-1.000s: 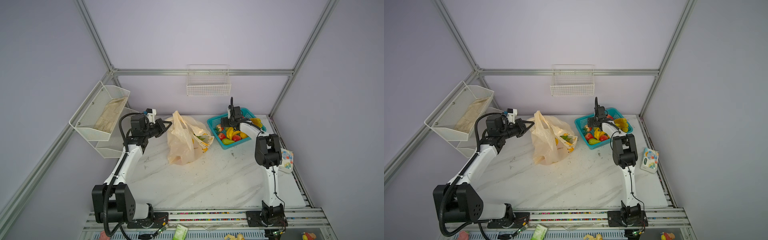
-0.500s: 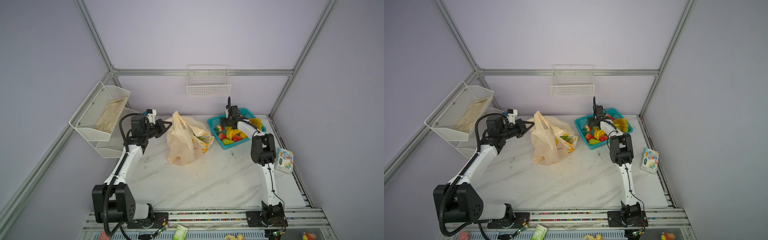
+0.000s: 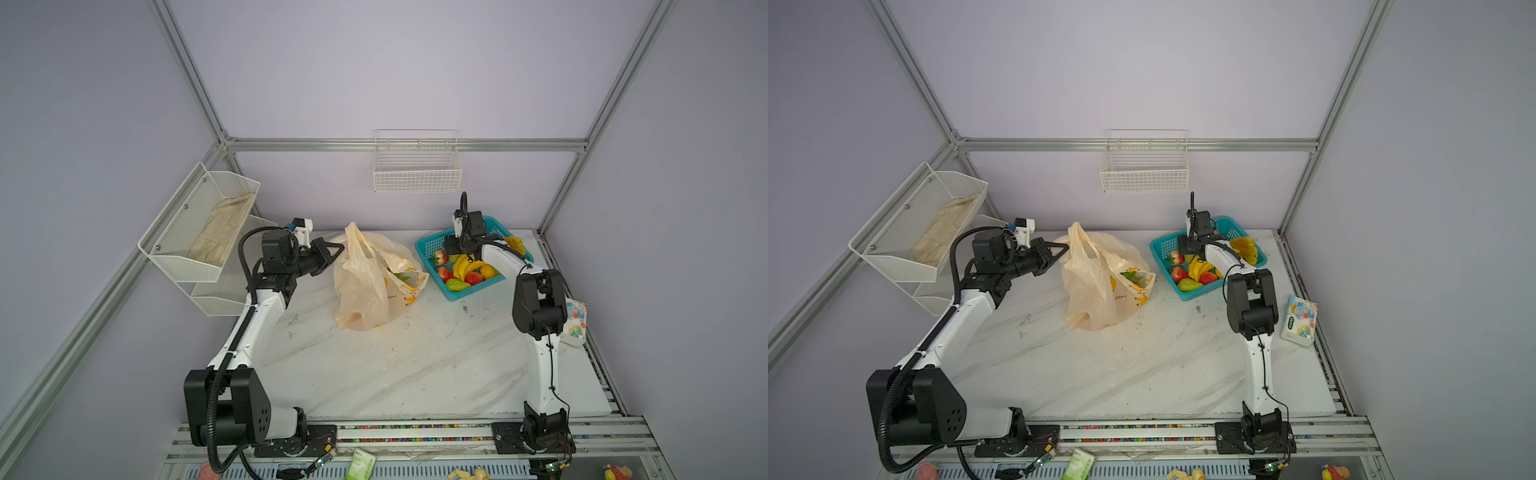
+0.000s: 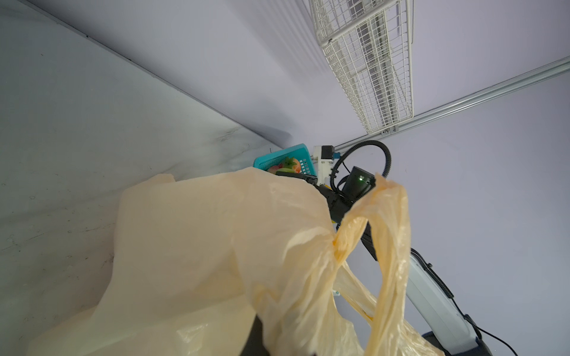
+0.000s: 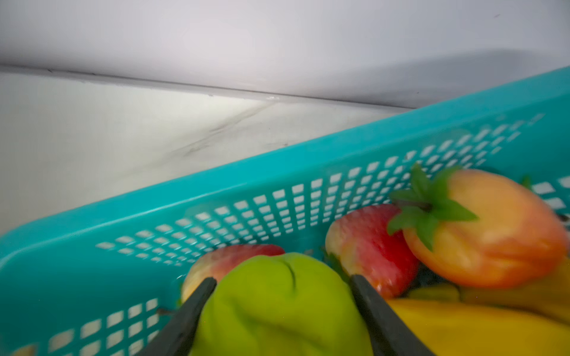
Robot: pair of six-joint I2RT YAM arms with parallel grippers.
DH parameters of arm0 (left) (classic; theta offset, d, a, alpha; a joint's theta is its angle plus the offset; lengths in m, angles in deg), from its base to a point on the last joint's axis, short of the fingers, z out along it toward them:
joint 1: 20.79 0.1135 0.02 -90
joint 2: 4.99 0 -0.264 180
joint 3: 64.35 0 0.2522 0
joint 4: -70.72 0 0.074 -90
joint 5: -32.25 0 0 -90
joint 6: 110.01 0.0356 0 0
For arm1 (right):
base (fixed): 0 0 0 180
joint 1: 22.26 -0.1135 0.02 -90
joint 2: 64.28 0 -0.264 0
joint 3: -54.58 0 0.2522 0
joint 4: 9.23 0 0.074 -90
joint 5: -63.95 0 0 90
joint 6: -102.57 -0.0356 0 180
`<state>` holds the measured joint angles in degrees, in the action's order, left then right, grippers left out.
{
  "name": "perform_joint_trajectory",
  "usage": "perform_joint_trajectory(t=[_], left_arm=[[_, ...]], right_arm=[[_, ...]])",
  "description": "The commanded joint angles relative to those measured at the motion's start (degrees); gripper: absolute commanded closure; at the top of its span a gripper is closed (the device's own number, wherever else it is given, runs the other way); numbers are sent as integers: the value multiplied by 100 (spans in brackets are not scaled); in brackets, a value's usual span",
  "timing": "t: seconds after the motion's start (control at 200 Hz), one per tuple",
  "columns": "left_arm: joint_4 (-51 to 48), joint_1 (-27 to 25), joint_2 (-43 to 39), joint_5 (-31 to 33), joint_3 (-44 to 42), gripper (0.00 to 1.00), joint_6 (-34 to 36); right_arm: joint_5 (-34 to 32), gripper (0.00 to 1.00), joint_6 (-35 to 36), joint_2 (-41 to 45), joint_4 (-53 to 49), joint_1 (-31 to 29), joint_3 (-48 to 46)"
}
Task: Place the fake fruits into the plastic bag and tie a complex knot
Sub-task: 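Lower the right gripper onto the green fruit in the basket and grasp, then carry the green fruit into the bag mouth with the right gripper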
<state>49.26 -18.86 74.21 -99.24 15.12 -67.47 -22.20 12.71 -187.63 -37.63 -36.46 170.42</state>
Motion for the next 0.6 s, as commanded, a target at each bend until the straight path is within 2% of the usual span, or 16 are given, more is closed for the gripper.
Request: perform_joint_trajectory(t=[0.0,0.175,0.29,0.445,0.595], left_arm=[[282,44,-114,-69,-200,100,-30],[289,44,-64,-122,-197,100,-85],[313,35,-129,-66,-220,100,-62],[340,35,-124,-150,-203,100,-140],[349,35,-160,-80,-231,100,-103]], right_arm=[[362,47,-547,1271,979,2,-915],[1033,51,-1445,2886,2210,-106,-2987],[1315,52,-1736,3937,2399,-275,-4121],[1970,52,-1683,5220,2289,-612,-5216],[2308,53,-976,5834,2195,-1543,-5640]])
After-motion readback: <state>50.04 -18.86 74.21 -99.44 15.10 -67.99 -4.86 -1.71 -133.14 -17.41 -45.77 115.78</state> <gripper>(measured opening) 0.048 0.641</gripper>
